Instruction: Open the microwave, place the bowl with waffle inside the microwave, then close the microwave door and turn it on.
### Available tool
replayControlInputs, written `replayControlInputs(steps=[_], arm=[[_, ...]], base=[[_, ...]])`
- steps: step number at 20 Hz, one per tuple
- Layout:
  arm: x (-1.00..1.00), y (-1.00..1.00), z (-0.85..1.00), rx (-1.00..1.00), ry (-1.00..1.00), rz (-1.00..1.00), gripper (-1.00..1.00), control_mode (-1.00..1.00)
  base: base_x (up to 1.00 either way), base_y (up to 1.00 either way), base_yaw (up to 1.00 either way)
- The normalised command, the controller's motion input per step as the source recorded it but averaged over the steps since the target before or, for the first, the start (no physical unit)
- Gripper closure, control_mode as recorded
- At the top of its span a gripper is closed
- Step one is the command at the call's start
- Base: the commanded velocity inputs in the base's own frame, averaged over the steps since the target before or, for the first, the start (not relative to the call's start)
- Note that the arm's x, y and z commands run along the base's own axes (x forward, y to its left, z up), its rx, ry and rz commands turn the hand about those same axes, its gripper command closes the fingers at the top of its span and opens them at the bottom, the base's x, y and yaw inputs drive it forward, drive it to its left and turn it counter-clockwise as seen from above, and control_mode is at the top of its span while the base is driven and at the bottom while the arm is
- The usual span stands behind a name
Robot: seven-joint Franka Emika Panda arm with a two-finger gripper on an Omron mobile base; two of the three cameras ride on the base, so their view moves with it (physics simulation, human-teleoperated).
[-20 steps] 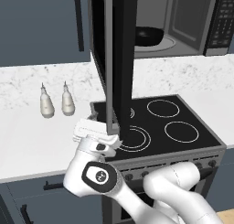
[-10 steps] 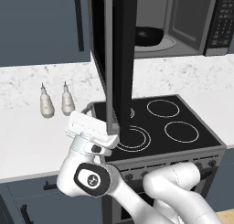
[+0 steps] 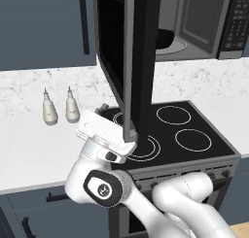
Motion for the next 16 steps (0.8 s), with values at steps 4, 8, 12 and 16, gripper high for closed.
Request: replayControlInputs(steps=[4, 8, 12, 16], arm=[[-0.46, -0.55, 0.31, 0.15, -0.07, 0.00, -1.00, -1.00], [-0.36, -0.57, 0.48, 0.16, 0.00, 0.01, -1.00, -1.00], [-0.35, -0.80, 0.50, 0.22, 0.00, 0.09, -1.00, -1.00], [-0.27, -0.86, 0.38, 0.24, -0.01, 0.17, -1.00, -1.00]], base=[[0.00, 0.00, 0.00], [0.00, 0.00, 0.00], [0.00, 0.00, 0.00], [0.00, 0.00, 0.00]])
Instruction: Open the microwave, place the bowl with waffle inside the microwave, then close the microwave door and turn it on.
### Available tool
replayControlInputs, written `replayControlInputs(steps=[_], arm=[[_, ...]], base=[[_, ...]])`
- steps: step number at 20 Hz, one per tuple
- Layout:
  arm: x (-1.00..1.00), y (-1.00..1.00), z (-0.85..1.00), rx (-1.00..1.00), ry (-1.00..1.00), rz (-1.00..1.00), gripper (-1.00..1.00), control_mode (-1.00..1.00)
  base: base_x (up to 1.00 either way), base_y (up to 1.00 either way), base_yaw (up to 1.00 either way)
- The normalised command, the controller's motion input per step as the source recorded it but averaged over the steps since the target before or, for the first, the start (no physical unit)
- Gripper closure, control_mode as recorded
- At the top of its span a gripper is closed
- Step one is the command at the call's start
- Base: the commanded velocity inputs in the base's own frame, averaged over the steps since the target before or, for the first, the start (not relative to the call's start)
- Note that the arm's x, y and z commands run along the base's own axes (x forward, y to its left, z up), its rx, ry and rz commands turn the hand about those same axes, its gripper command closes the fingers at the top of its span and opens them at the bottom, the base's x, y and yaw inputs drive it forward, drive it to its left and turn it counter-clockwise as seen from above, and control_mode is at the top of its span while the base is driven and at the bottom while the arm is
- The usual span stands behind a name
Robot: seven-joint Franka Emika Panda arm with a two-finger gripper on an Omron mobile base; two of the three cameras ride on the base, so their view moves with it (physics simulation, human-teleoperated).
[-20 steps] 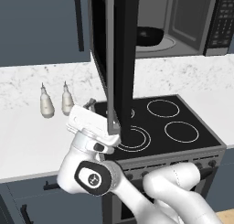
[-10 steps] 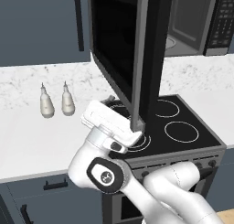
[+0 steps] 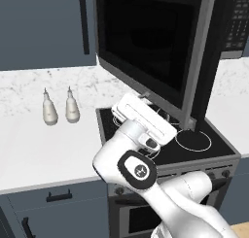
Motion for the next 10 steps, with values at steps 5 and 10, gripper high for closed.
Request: replayControlInputs(steps=[5, 10], arm=[[-0.11, -0.78, 0.34, 0.26, -0.01, 0.21, -1.00, -1.00], [0.00, -0.69, 0.40, 0.26, 0.00, 0.21, -1.00, -1.00]], base=[[0.00, 0.00, 0.00], [0.00, 0.00, 0.00]])
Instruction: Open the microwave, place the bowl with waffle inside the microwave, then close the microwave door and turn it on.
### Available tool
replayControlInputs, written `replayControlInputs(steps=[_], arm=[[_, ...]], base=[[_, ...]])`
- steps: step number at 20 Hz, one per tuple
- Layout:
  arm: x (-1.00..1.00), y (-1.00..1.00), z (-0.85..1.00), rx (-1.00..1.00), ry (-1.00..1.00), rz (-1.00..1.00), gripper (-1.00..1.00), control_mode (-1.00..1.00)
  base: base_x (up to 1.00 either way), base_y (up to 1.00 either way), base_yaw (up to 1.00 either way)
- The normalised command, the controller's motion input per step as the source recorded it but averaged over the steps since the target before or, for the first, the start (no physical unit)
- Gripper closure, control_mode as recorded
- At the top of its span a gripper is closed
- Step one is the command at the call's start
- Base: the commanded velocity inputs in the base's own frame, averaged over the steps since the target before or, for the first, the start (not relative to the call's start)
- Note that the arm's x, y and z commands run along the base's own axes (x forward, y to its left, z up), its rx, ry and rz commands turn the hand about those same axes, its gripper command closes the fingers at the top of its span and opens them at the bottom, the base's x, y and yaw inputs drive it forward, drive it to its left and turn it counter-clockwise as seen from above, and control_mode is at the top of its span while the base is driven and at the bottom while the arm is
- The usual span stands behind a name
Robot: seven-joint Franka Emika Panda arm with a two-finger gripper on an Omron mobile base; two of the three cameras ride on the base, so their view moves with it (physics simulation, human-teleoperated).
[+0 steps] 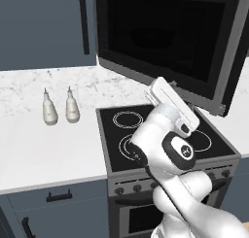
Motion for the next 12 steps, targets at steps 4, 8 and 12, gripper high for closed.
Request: replayControlInputs(steps=[4, 8, 12], arm=[[0.03, -0.43, 0.39, 0.29, 0.05, 0.12, -1.00, -1.00], [0.15, -0.17, 0.34, 0.30, 0.24, 0.00, -1.00, -1.00], [0.11, -0.10, 0.28, 0.25, 0.42, -0.04, -1.00, -1.00]], base=[[0.00, 0.00, 0.00], [0.00, 0.00, 0.00], [0.00, 0.00, 0.00]])
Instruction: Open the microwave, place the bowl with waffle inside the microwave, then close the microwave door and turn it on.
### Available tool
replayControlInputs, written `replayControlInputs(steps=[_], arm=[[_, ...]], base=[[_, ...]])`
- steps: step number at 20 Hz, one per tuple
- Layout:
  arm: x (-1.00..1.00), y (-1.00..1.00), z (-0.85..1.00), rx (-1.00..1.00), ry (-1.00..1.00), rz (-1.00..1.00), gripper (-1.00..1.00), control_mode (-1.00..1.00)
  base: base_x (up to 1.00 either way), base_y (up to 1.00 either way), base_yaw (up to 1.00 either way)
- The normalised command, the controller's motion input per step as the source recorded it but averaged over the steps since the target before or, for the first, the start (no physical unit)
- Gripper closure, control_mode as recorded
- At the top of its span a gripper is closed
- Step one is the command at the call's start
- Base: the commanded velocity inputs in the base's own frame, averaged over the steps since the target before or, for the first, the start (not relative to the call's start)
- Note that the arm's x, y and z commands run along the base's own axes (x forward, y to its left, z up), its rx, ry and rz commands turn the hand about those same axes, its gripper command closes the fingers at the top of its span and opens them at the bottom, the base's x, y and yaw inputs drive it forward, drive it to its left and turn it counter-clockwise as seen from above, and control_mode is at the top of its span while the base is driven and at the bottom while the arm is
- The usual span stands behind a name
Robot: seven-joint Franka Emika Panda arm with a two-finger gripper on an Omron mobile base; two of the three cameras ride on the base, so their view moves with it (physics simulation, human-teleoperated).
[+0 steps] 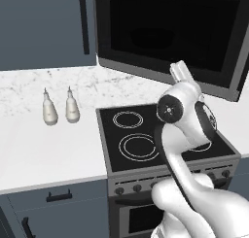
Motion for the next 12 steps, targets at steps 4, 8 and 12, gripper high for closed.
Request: replayControlInputs(steps=[4, 8, 12], arm=[[0.32, -0.28, 0.12, 0.24, 0.40, -0.02, -1.00, -1.00], [0.90, -0.55, -0.15, 0.30, 0.12, 0.04, -1.00, -1.00], [0.83, -0.54, -0.43, 0.30, -0.07, 0.18, -1.00, -1.00]], base=[[0.00, 0.00, 0.00], [0.00, 0.00, 0.00], [0.00, 0.00, 0.00]])
